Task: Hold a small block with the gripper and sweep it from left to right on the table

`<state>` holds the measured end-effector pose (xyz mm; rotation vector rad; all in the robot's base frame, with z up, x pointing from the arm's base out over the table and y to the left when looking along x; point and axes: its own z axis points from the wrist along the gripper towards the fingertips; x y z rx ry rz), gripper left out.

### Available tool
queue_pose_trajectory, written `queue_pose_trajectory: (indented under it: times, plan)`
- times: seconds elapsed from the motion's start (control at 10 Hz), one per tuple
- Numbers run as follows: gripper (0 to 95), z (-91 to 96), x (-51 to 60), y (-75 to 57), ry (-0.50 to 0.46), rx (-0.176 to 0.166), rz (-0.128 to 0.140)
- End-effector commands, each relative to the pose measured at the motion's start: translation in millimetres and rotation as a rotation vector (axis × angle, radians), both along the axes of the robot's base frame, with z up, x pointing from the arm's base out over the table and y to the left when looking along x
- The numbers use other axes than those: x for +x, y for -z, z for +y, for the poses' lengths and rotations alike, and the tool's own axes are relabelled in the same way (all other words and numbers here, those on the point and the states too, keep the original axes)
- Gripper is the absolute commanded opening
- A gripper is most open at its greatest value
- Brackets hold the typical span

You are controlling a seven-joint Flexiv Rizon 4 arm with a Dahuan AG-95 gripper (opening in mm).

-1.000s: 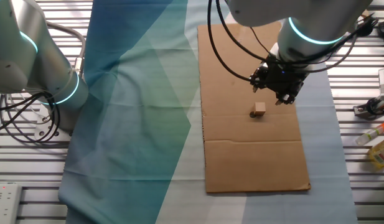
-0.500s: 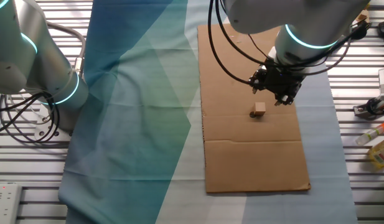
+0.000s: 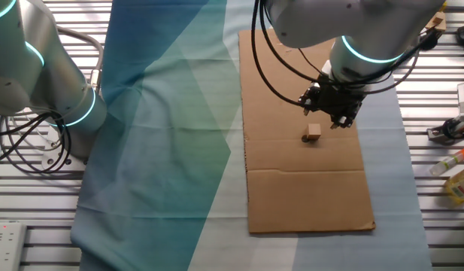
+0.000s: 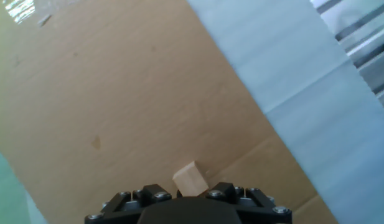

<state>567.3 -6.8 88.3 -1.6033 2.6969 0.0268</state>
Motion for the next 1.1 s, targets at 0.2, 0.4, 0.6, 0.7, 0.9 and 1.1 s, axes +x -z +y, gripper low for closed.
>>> queue_pose_trajectory:
  times: [0.2, 0.4, 0.6, 0.7, 0.9, 1.1]
  plan:
    - [57.0, -0.4, -1.2, 8.2, -0.046, -0.013, -0.017]
    - [57.0, 0.0, -1.4, 13.2, -0.074, -0.015, -0.018]
    - [57.0, 0.8, -1.9, 20.4, -0.101, -0.011, -0.021]
    - [57.0, 1.1, -2.2, 23.3, -0.108, -0.01, -0.025]
    - [57.0, 2.0, -2.9, 30.0, -0.119, -0.009, -0.028]
    - [57.0, 3.2, -3.8, 37.2, -0.126, -0.008, -0.034]
